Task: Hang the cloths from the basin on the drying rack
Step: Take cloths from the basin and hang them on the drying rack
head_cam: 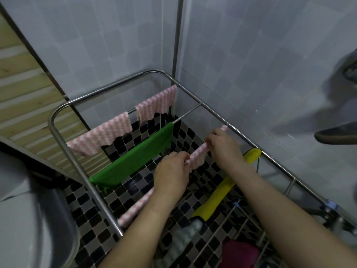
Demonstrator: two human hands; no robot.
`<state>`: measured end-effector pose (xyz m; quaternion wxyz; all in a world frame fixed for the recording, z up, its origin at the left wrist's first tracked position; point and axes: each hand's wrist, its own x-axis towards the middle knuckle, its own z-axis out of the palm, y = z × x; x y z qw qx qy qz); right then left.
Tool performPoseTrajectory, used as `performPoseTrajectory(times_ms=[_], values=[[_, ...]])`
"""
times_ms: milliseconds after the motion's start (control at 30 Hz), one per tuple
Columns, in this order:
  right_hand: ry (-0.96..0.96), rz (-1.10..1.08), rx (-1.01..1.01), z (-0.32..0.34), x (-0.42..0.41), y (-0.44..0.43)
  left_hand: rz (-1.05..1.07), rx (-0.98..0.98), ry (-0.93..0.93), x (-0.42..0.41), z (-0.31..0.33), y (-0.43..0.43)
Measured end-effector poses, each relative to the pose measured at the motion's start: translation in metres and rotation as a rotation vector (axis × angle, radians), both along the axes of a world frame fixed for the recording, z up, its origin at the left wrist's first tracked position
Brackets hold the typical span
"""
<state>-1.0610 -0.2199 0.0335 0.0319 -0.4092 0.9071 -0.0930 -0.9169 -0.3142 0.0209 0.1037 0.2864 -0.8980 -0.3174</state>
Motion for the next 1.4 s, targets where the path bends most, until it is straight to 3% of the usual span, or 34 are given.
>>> performPoseTrajectory(times_ms=[133,367,600,900,1100,1400], values=[[-0.005,-0.016,0.06,0.014,0.008,0.002,-0.017,-0.091,-0.074,0.044,0.013,-0.01],[-0.202,0.38,0.016,0.01,0.078,-0.007,0.055,-0.208,-0.23,0.139,0.023,-0.01],[-0.105,0.394,0.062,-0.005,0.094,-0.016,0.138,-0.292,-0.268,0.159,0.011,-0.005],[0.004,0.312,0.091,0.004,0.103,-0.016,0.321,-0.187,-0.182,0.154,0.006,-0.002],[-0.044,0.237,0.158,0.013,0.116,-0.013,0.34,-0.125,-0.143,0.171,0.016,0.01],[-0.19,0.44,-0.119,0.052,0.177,-0.013,0.503,0.021,0.128,0.237,0.039,0.039]])
